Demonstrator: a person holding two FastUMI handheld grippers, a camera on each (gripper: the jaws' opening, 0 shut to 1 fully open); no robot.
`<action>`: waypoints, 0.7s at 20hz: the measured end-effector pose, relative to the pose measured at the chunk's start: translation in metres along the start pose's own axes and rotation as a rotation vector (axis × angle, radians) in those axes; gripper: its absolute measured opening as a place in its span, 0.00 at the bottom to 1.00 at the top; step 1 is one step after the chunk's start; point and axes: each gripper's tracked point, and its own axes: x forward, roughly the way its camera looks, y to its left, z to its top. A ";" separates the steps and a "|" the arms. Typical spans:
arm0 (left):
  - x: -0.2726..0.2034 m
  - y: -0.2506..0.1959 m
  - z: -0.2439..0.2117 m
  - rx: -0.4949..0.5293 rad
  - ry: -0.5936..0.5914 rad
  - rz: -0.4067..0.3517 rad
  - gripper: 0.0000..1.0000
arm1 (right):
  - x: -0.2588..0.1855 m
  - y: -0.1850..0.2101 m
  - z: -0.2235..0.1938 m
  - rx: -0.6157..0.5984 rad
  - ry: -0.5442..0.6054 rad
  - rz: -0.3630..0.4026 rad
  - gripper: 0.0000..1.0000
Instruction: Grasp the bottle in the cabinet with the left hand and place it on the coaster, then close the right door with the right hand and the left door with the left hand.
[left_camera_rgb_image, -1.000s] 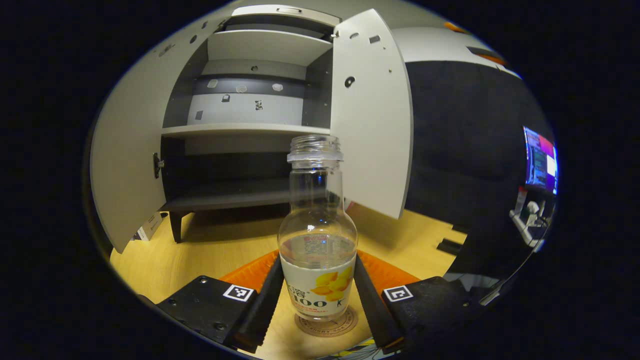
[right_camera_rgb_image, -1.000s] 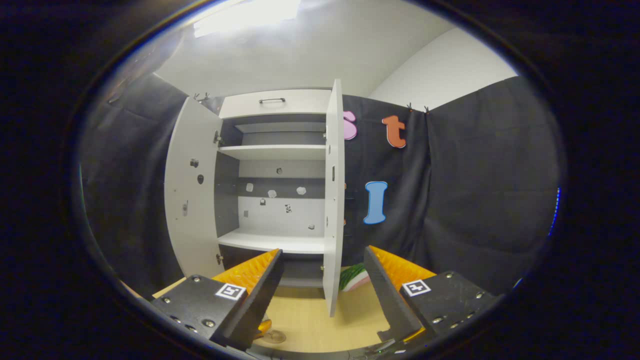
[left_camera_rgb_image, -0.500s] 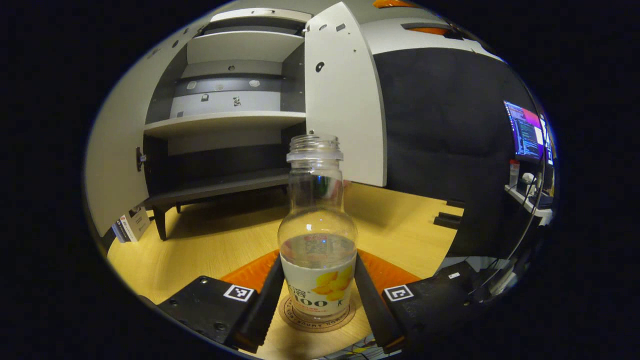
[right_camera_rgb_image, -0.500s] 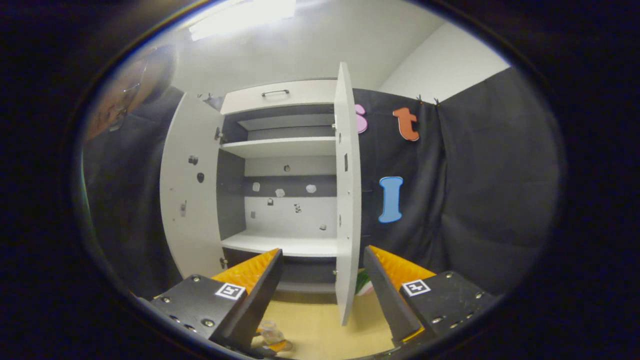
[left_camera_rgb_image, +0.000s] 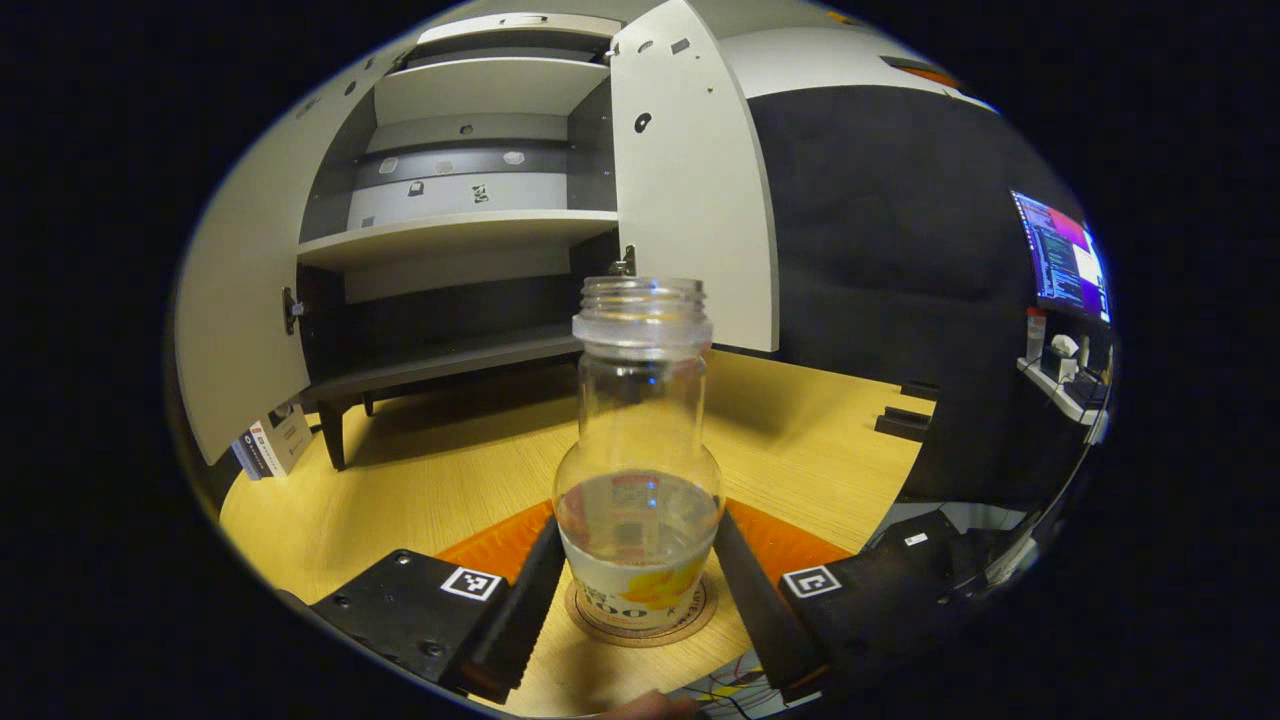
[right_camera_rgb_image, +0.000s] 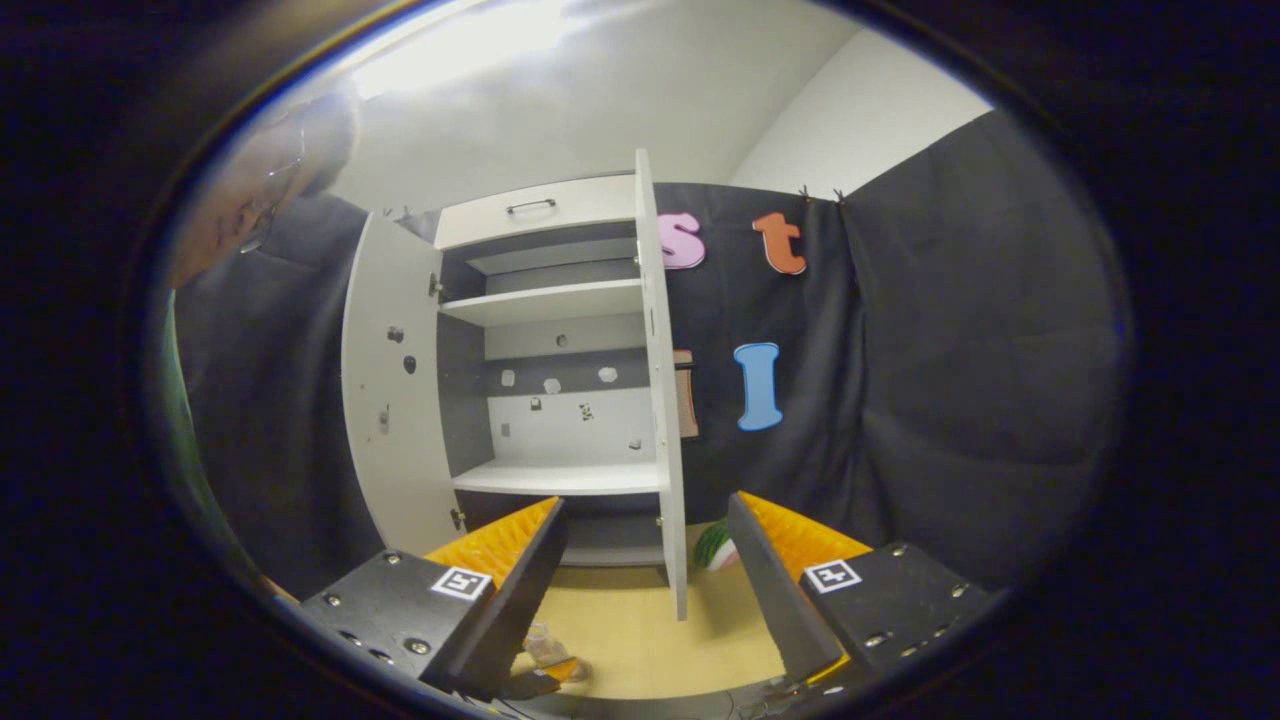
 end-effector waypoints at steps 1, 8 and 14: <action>-0.002 0.002 0.000 0.011 0.015 0.007 0.89 | -0.008 -0.003 -0.002 0.017 0.007 -0.008 0.98; -0.025 0.008 0.057 0.031 -0.015 -0.002 0.90 | -0.033 -0.008 0.020 0.026 -0.057 -0.026 0.98; -0.048 0.019 0.102 0.080 -0.059 -0.038 0.90 | -0.033 -0.018 0.035 0.035 -0.077 -0.061 0.98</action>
